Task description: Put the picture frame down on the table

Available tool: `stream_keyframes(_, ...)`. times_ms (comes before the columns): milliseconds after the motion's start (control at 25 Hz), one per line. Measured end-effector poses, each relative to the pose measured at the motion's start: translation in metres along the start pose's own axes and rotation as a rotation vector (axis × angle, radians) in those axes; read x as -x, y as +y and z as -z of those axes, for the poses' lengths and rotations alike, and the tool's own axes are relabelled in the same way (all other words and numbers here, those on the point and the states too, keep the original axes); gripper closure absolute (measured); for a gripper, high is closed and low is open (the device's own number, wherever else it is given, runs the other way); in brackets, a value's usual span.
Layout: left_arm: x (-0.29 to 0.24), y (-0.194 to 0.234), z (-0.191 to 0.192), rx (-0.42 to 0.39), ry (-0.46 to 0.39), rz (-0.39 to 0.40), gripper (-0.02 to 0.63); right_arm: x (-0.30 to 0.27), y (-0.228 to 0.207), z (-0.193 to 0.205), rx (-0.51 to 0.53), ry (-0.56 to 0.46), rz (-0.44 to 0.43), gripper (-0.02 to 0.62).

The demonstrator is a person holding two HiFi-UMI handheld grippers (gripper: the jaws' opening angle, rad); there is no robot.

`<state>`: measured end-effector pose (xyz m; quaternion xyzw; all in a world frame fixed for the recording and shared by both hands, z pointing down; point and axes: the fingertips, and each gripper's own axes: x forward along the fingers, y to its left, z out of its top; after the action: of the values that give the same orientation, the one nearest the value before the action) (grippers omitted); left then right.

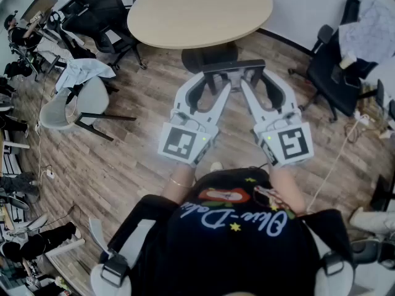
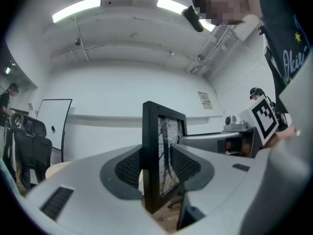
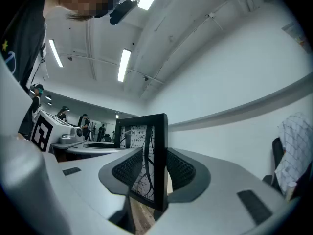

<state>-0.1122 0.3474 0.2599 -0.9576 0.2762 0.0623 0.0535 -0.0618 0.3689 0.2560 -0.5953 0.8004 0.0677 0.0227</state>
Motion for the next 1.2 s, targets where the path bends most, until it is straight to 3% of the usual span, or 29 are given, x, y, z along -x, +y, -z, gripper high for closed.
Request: stream_keyframes(1200, 0.005, -0.014, -0.001, -0.006, 0.01, -0.027, 0.453, 0.014, 0.0, 0.001, -0.007, 0.005, -0.024, 0.454)
